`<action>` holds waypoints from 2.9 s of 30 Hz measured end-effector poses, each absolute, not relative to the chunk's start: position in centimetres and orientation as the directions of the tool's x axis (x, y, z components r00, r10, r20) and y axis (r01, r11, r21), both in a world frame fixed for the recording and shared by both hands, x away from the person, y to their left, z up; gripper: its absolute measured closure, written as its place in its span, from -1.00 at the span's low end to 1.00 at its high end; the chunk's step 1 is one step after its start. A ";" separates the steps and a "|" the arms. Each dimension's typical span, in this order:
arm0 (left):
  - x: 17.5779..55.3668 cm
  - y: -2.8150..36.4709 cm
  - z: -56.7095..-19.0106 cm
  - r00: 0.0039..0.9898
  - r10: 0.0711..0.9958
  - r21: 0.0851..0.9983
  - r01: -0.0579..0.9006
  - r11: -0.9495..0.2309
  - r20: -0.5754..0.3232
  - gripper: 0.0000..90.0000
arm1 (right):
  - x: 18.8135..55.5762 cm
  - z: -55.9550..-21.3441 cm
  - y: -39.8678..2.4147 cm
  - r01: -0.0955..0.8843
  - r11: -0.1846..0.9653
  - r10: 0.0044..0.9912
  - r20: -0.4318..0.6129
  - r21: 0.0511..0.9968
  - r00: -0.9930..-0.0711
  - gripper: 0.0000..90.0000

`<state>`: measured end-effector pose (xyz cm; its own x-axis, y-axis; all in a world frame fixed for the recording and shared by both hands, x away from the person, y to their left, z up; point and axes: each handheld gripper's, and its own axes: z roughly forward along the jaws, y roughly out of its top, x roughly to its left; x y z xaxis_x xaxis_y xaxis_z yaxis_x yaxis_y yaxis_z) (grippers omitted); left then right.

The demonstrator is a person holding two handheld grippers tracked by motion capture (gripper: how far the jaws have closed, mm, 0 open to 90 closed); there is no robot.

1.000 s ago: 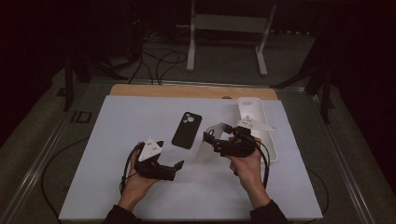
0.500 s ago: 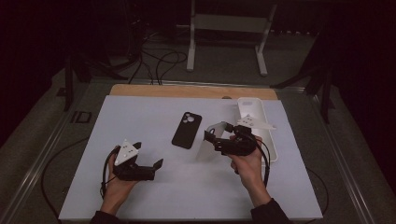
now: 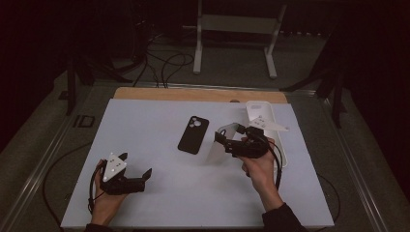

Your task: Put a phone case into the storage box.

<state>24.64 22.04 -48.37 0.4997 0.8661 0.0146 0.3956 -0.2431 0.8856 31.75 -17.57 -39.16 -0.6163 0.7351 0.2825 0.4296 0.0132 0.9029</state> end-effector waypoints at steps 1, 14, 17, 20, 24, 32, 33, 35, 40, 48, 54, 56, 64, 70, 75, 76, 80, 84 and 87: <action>24.6 22.2 -48.4 0.497 0.868 0.886 0.398 -0.239 0.011 -1.00 | 31.8 -39.1 -17.7 0.427 0.016 0.738 0.278 0.904 -0.615 -0.63; 24.6 23.2 -48.8 0.471 0.882 0.879 0.429 -0.208 -0.022 -1.00 | 33.7 -38.3 -18.8 0.427 0.017 0.754 0.268 0.904 -0.599 -0.63; 24.6 23.2 -48.8 0.471 0.882 0.880 0.428 -0.205 -0.024 -1.00 | 34.2 -38.0 -18.9 0.421 0.020 0.758 0.261 0.907 -0.598 -0.63; 24.6 23.3 -48.7 0.469 0.883 0.881 0.429 -0.201 -0.026 -1.00 | 34.8 -37.5 -19.1 0.418 0.025 0.763 0.253 0.908 -0.594 -0.63; 24.6 23.3 -48.8 0.469 0.883 0.881 0.428 -0.204 -0.023 -1.00 | 35.7 -36.9 -19.4 0.414 0.020 0.774 0.248 0.910 -0.583 -0.63; 24.6 22.8 -48.9 0.472 0.882 0.871 0.433 -0.234 0.002 -1.00 | 37.6 -35.8 -20.3 0.403 0.013 0.797 0.234 0.915 -0.557 -0.63; 24.6 22.8 -48.9 0.471 0.882 0.870 0.434 -0.234 0.002 -1.00 | 37.9 -35.8 -20.4 0.406 0.011 0.797 0.237 0.914 -0.555 -0.63; 24.6 22.9 -48.9 0.467 0.884 0.871 0.434 -0.231 0.002 -1.00 | 38.4 -35.7 -20.6 0.410 0.014 0.805 0.233 0.912 -0.545 -0.63; 24.6 23.0 -48.8 0.464 0.886 0.872 0.432 -0.229 0.003 -1.00 | 39.6 -35.4 -21.3 0.412 0.016 0.826 0.220 0.911 -0.520 -0.63; 24.7 22.9 -48.7 0.466 0.885 0.868 0.430 -0.250 0.024 -1.00 | 40.9 -34.8 -23.1 0.409 -0.011 0.858 0.218 0.913 -0.464 -0.63; 24.7 23.0 -48.6 0.463 0.886 0.868 0.429 -0.249 0.025 -1.00 | 42.0 -34.5 -23.8 0.411 0.007 0.883 0.188 0.912 -0.430 -0.63; 24.7 23.1 -48.6 0.463 0.886 0.868 0.429 -0.249 0.026 -1.00 | 42.3 -34.5 -24.0 0.411 0.008 0.890 0.181 0.912 -0.419 -0.63; 24.7 23.0 -48.6 0.463 0.886 0.867 0.429 -0.252 0.028 -1.00 | 43.4 -34.7 -25.0 0.423 0.010 0.921 0.156 0.906 -0.357 -0.63; 24.6 23.0 -48.6 0.464 0.886 0.867 0.429 -0.253 0.029 -1.00 | 44.1 -34.8 -25.7 0.424 0.002 0.935 0.149 0.906 -0.322 -0.63; 24.7 22.9 -48.6 0.464 0.885 0.867 0.429 -0.252 0.027 -1.00 | 45.0 -35.2 -26.4 0.437 0.034 0.953 0.102 0.899 -0.284 -0.63; 24.7 22.9 -48.6 0.464 0.885 0.867 0.429 -0.252 0.028 -1.00 | 45.2 -35.3 -26.5 0.438 0.038 0.956 0.094 0.898 -0.277 -0.63; 24.6 22.9 -48.6 0.465 0.885 0.868 0.429 -0.252 0.028 -1.00 | 45.8 -35.7 -26.9 0.448 0.036 0.965 0.085 0.893 -0.248 -0.63; 24.7 22.8 -48.6 0.468 0.883 0.866 0.430 -0.257 0.030 -1.00 | 46.4 -36.4 -26.9 0.470 0.047 0.969 0.073 0.882 -0.235 -0.63; 24.6 22.8 -48.6 0.469 0.883 0.866 0.428 -0.258 0.031 -1.00 | 46.9 -37.1 -26.7 0.489 0.053 0.972 0.068 0.871 -0.227 -0.63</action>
<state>24.64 22.78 -48.63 0.4692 0.8826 0.0313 0.4283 -0.2584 0.8659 46.86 -26.68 -37.12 -0.2269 0.9715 0.0684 0.4888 0.0529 0.8708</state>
